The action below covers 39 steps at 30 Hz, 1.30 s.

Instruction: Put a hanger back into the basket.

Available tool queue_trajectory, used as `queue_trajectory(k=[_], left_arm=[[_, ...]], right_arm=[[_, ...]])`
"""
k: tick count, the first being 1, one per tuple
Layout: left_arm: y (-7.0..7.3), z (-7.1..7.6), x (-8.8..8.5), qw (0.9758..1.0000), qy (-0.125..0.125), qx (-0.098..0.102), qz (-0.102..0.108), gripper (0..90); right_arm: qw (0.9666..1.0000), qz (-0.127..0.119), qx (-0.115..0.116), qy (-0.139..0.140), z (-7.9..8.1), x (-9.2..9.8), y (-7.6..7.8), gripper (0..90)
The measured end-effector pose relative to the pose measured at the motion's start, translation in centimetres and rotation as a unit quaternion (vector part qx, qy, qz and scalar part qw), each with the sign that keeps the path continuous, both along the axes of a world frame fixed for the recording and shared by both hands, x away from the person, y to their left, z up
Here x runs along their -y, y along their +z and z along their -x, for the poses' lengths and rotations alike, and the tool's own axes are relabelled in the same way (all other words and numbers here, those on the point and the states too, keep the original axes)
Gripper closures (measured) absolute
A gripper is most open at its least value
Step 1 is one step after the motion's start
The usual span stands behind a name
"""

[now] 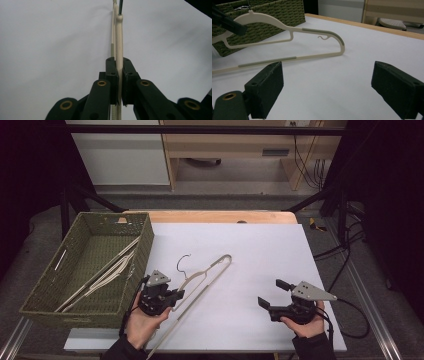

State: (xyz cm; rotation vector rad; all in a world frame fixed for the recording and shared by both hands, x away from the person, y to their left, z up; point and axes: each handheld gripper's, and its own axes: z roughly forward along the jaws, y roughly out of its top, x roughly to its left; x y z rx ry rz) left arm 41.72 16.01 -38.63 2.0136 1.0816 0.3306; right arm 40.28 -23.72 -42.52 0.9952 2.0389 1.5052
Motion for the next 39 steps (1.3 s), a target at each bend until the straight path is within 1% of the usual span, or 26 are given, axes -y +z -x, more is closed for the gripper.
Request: queue_trajectory(k=[6, 8, 14, 19, 21, 26, 30, 33, 34, 35, 39], left_arm=[[2.0, 0.1, -1.2, 0.9995, -0.014, 0.026, 0.009, 85.7], [2.8, 0.1, -1.6, 0.9992, -0.02, 0.036, 0.005, 85.6], [5.3, 0.2, -2.8, 0.9966, -0.041, 0.069, 0.015, 85.6], [7.1, 0.1, -3.9, 0.9945, -0.048, 0.092, 0.016, 85.7], [7.8, 0.0, -4.4, 0.9939, -0.051, 0.096, 0.019, 85.7], [9.4, -0.4, -5.5, 0.9919, -0.065, 0.109, 0.008, 85.7], [10.7, -0.7, -6.4, 0.9898, -0.072, 0.122, -0.007, 85.7], [11.6, -1.1, -7.3, 0.9894, -0.07, 0.127, -0.007, 85.7], [12.0, -1.2, -7.7, 0.989, -0.07, 0.13, -0.011, 85.7], [12.2, -1.3, -8.0, 0.9888, -0.066, 0.134, -0.008, 85.6], [13.4, -1.8, -9.4, 0.9881, -0.058, 0.141, -0.016, 85.7]], right_arm=[[1.0, 0.004, 0.0, -0.004, -0.1, -0.1, -0.1, 9.7], [1.0, 0.005, 0.001, -0.006, -0.1, 0.0, -0.2, 9.5], [0.9999, 0.003, -0.002, -0.013, -0.2, 0.0, -0.3, 8.6], [0.9998, 0.006, -0.006, -0.018, -0.3, 0.1, -0.4, 8.2], [0.9998, 0.006, -0.006, -0.019, -0.4, 0.1, -0.5, 8.1], [0.9998, 0.007, -0.006, -0.02, -0.4, 0.2, -0.5, 7.9], [0.9997, 0.007, -0.008, -0.02, -0.4, 0.2, -0.5, 7.8], [0.9997, 0.008, -0.007, -0.021, -0.4, 0.3, -0.5, 7.8], [0.9997, 0.008, -0.006, -0.021, -0.4, 0.3, -0.5, 7.8], [0.9997, 0.008, -0.007, -0.021, -0.4, 0.3, -0.5, 7.8], [0.9997, 0.009, -0.006, -0.022, -0.4, 0.3, -0.5, 7.8]])
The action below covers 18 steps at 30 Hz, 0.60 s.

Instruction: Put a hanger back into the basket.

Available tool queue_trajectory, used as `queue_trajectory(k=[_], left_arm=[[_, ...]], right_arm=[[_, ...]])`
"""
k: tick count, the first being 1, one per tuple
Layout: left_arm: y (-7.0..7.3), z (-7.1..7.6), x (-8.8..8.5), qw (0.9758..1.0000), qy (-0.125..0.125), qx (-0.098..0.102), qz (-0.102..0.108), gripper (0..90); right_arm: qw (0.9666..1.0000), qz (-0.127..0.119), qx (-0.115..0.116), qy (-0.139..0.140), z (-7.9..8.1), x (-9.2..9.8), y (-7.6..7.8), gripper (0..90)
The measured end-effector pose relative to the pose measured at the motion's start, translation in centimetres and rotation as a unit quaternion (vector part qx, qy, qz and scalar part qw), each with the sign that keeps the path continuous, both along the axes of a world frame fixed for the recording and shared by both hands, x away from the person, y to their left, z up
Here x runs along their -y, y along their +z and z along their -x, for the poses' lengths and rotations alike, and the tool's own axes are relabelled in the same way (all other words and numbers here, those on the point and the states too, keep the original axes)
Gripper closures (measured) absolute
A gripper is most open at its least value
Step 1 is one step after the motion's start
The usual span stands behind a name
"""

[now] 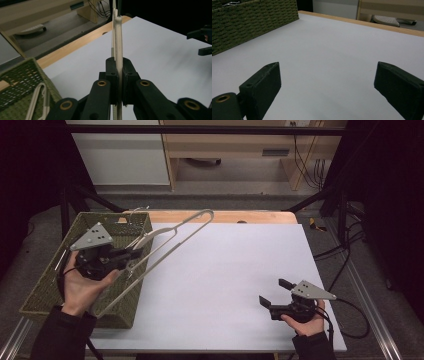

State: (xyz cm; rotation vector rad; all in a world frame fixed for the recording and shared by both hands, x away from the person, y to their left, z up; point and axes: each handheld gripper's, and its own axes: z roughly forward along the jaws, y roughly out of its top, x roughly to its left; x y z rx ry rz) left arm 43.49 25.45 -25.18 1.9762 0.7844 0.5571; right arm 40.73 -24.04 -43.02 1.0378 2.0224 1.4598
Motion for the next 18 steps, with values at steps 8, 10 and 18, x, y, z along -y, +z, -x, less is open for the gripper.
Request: queue_trajectory(k=[8, 10, 18], left_arm=[[1.5, -1.2, -3.5, 0.9997, 0.018, 0.017, -0.009, 85.7], [1.5, -1.4, -4.5, 0.9995, 0.023, 0.018, -0.012, 85.7], [0.6, -2.4, -8.1, 0.9984, 0.046, 0.015, -0.028, 85.7]], right_arm=[[1.0, 0.0, -0.001, 0.001, 0.0, 0.0, 0.0, 7.7], [1.0, 0.0, -0.001, 0.001, 0.0, 0.0, 0.0, 7.7], [1.0, 0.0, -0.003, 0.001, 0.0, -0.1, -0.1, 7.7]])
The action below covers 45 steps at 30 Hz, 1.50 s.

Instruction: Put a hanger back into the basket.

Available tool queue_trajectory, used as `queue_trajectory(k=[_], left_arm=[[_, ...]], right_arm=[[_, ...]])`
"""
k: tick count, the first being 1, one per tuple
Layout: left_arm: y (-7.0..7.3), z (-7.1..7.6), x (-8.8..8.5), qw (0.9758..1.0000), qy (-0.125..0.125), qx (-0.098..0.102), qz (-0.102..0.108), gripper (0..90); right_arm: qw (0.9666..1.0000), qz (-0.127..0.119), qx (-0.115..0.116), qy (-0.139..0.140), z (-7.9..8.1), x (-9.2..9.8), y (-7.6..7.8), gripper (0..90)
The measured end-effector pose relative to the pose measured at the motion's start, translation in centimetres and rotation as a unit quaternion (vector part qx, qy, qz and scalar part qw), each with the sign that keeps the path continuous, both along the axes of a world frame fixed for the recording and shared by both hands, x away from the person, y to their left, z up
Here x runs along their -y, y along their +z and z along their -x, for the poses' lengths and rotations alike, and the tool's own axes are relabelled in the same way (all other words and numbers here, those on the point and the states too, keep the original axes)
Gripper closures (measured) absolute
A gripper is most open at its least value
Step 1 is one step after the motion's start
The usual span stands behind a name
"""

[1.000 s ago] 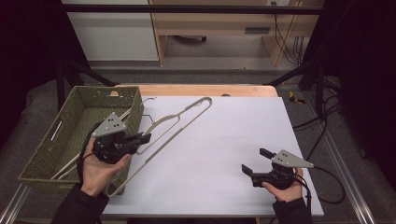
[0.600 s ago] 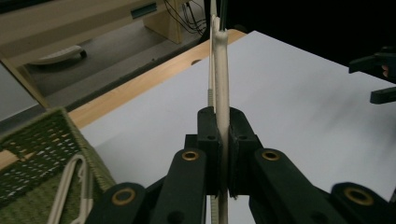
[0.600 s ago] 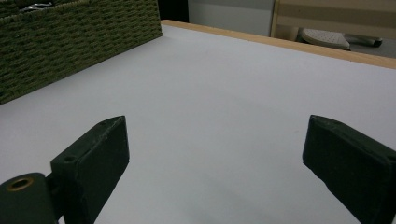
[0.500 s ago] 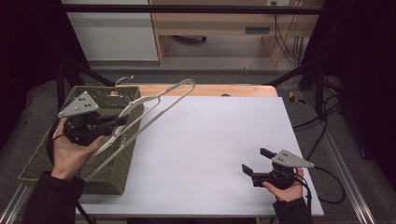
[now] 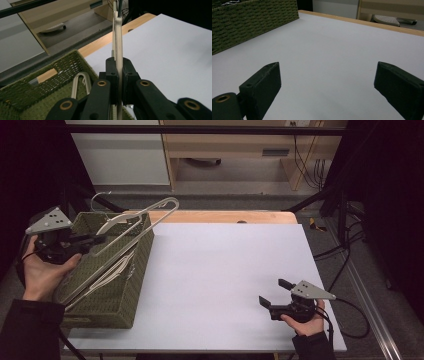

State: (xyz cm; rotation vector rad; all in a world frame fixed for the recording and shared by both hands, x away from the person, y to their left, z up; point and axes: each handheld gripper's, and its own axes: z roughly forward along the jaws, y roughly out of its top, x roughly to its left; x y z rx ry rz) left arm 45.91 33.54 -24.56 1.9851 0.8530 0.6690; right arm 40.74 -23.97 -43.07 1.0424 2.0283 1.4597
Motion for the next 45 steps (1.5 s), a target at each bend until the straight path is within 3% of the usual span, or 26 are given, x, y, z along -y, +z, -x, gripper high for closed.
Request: queue_trajectory(k=[8, 24, 31, 38, 45], left_arm=[[-1.5, -0.8, -3.0, 0.9996, 0.025, 0.009, -0.013, 85.6], [-4.2, -1.7, -7.4, 0.9975, 0.063, -0.003, -0.031, 85.6], [-5.7, -1.6, -7.9, 0.9971, 0.065, -0.002, -0.038, 85.6], [-7.2, -2.1, -7.4, 0.9958, 0.066, -0.011, -0.062, 85.6], [-9.7, -2.3, -7.4, 0.9939, 0.074, -0.025, -0.079, 85.6]], right_arm=[[1.0, 0.002, 0.001, 0.001, 0.0, 0.0, 0.0, 7.9], [1.0, 0.003, 0.0, 0.005, 0.0, 0.0, -0.1, 7.9], [1.0, 0.005, 0.0, 0.005, 0.0, -0.1, -0.1, 8.0], [1.0, 0.006, 0.0, 0.007, 0.0, -0.1, -0.1, 8.1], [0.9999, 0.006, 0.0, 0.008, 0.0, -0.1, -0.1, 8.2]])
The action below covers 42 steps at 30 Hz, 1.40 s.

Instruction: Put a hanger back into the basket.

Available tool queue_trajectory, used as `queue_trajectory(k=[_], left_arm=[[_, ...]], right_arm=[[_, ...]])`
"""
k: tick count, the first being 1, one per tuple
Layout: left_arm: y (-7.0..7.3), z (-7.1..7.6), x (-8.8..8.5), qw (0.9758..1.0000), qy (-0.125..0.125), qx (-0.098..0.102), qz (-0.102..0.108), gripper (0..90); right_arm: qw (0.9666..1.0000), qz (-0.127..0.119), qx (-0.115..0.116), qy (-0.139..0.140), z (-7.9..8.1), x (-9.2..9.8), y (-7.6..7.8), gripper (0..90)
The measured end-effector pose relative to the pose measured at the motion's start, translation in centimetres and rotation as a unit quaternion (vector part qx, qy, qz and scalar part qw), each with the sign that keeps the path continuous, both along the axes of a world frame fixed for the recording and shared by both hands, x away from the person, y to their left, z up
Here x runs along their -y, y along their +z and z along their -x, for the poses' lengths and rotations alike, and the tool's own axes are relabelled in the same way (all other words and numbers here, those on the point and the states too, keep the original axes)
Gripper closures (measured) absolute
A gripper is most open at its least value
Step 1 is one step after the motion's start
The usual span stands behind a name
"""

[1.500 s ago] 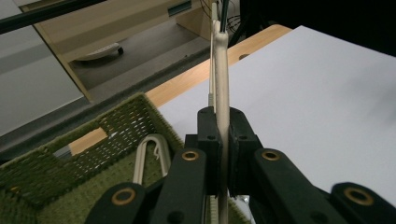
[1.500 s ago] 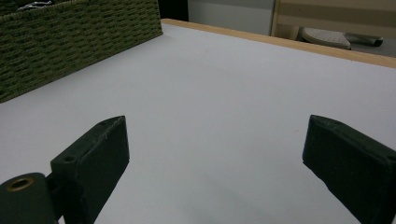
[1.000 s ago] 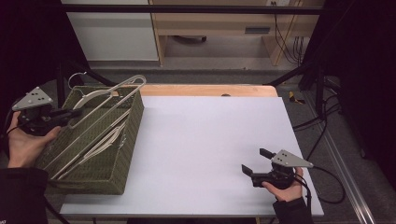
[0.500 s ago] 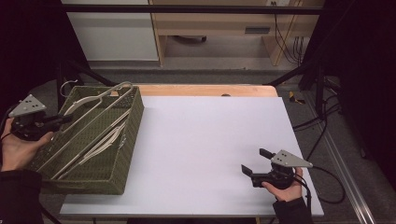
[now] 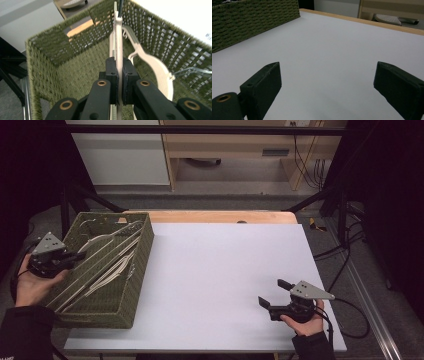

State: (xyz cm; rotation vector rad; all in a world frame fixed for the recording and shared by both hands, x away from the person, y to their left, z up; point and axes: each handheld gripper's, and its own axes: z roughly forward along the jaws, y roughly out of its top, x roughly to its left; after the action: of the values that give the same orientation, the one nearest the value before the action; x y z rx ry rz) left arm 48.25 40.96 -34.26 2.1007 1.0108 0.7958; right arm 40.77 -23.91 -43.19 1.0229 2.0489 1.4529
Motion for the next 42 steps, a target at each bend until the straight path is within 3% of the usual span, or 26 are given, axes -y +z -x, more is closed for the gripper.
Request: queue_trajectory(k=[9, 15, 20, 22, 24, 25, 27, 30, 37, 42], left_arm=[[-2.4, -0.1, -0.1, 0.9999, 0.004, -0.016, -0.001, 85.4], [-3.3, -0.1, 0.2, 0.9988, 0.002, -0.048, -0.002, 83.7], [-4.0, -0.1, 0.5, 0.9966, -0.004, -0.082, 0.005, 79.5], [-4.2, -0.3, 0.7, 0.9943, -0.008, -0.105, 0.018, 76.7], [-4.3, -0.3, 1.1, 0.9938, -0.01, -0.108, 0.025, 74.9], [-4.2, -0.3, 1.2, 0.9925, -0.021, -0.119, 0.019, 73.3], [-4.1, -0.2, 1.5, 0.9922, -0.024, -0.121, 0.016, 69.1], [-3.8, 0.2, 1.9, 0.993, -0.036, -0.113, 0.01, 63.0], [-2.1, 1.5, 2.4, 0.9949, -0.052, -0.083, 0.024, 56.3], [-0.6, 2.6, 3.5, 0.9952, -0.053, -0.037, 0.074, 45.5]], right_arm=[[1.0, -0.001, 0.0, -0.002, 0.0, -0.1, 0.0, 8.2], [1.0, -0.001, 0.0, -0.002, 0.0, 0.0, 0.0, 8.2], [1.0, 0.0, 0.001, -0.002, 0.0, -0.1, -0.1, 8.2], [1.0, -0.002, -0.001, -0.003, 0.0, -0.1, -0.1, 8.2], [1.0, -0.001, 0.0, -0.003, 0.0, -0.1, -0.1, 8.2], [1.0, -0.001, 0.0, -0.002, 0.0, 0.0, -0.1, 8.2], [1.0, -0.002, 0.0, -0.002, 0.0, 0.0, -0.1, 8.2], [1.0, -0.002, 0.0, -0.002, 0.0, 0.0, 0.0, 8.2], [1.0, -0.002, 0.001, -0.001, 0.0, 0.0, 0.0, 8.2], [1.0, -0.004, 0.001, -0.002, 0.0, 0.1, 0.0, 8.1]])
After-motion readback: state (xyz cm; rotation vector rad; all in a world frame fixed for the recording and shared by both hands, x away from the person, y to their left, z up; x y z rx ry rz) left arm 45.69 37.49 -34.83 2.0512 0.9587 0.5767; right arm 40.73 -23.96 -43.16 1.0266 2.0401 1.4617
